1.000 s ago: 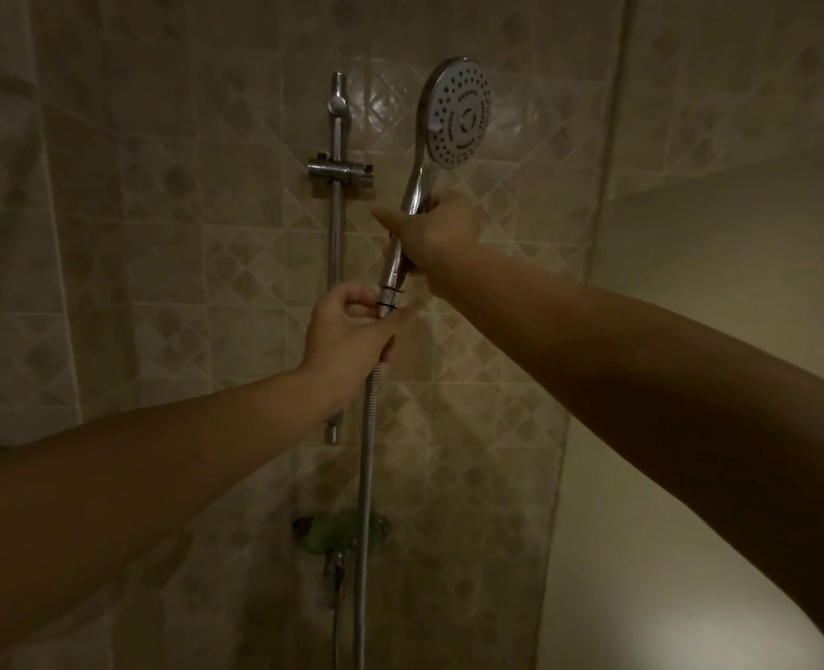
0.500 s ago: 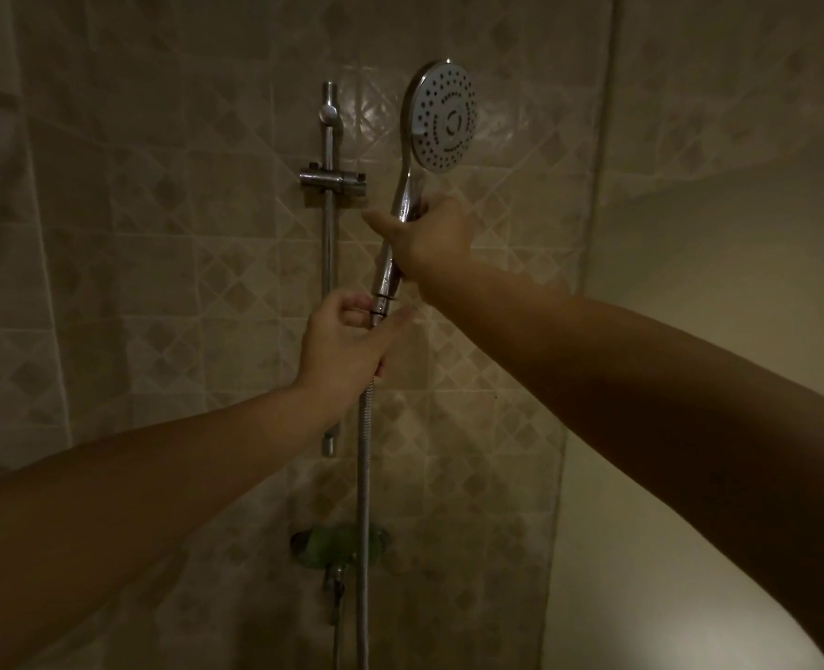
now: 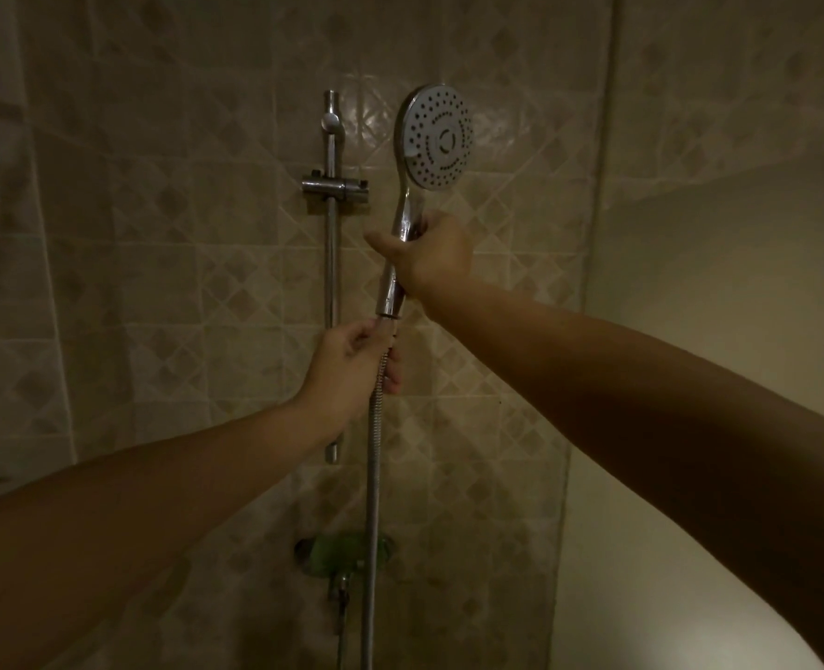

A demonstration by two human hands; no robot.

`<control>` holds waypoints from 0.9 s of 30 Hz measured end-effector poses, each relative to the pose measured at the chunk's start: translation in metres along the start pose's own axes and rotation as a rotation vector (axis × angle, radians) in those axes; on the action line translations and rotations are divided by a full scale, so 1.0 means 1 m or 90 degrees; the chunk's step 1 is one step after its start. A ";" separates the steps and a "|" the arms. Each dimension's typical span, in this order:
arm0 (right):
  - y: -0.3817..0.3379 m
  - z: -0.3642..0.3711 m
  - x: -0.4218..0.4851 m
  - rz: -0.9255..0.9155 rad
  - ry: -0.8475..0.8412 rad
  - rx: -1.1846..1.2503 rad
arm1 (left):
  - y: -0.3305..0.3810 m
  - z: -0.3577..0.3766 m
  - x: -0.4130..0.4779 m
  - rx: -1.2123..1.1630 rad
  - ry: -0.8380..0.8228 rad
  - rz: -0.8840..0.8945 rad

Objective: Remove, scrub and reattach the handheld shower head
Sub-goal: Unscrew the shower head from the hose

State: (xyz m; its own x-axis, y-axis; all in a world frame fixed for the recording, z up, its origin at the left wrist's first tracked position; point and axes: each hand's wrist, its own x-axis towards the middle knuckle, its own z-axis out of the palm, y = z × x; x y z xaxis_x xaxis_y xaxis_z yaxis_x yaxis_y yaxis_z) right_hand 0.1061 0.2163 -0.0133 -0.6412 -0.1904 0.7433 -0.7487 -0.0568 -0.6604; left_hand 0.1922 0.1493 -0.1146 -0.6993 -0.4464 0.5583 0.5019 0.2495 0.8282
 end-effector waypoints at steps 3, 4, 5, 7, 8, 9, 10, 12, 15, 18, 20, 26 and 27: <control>0.002 0.002 0.001 0.012 -0.007 -0.003 | -0.005 -0.005 -0.003 -0.013 -0.036 -0.003; 0.003 0.002 0.001 0.018 -0.013 -0.007 | -0.006 -0.006 -0.004 -0.025 -0.028 -0.010; 0.003 0.002 0.001 0.022 -0.017 -0.009 | -0.008 -0.006 -0.004 -0.031 -0.010 -0.010; 0.004 0.002 0.001 0.022 -0.011 -0.009 | -0.011 -0.004 -0.005 -0.003 0.049 0.010; 0.004 0.003 0.001 0.025 -0.007 -0.014 | -0.012 -0.003 -0.006 0.024 0.086 0.023; 0.004 0.004 0.000 0.031 -0.003 -0.018 | -0.011 -0.001 -0.007 0.051 0.118 0.036; 0.004 0.005 -0.001 0.035 0.000 -0.016 | -0.010 0.001 -0.007 0.071 0.142 0.049; 0.004 0.007 -0.002 0.029 0.005 -0.003 | -0.010 0.003 -0.008 0.077 0.172 0.075; 0.007 0.005 -0.004 0.019 0.006 0.018 | -0.012 0.007 -0.012 0.062 0.180 0.077; 0.012 0.001 -0.011 0.005 -0.007 0.028 | -0.020 0.009 -0.020 0.073 0.160 0.073; 0.017 0.001 -0.019 -0.013 -0.012 0.013 | -0.028 0.008 -0.026 0.060 0.128 0.071; 0.032 0.001 -0.048 -0.002 -0.056 -0.012 | -0.047 0.010 -0.055 -0.018 0.060 -0.041; 0.035 -0.001 -0.052 0.019 -0.066 -0.011 | -0.050 0.010 -0.059 -0.024 0.054 -0.053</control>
State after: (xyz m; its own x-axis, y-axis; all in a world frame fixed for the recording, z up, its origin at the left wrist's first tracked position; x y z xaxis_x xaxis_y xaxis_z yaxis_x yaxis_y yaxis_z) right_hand 0.1134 0.2256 -0.0750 -0.6432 -0.2922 0.7078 -0.7329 -0.0331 -0.6796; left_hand 0.2033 0.1720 -0.1885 -0.6947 -0.5353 0.4804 0.4640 0.1769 0.8680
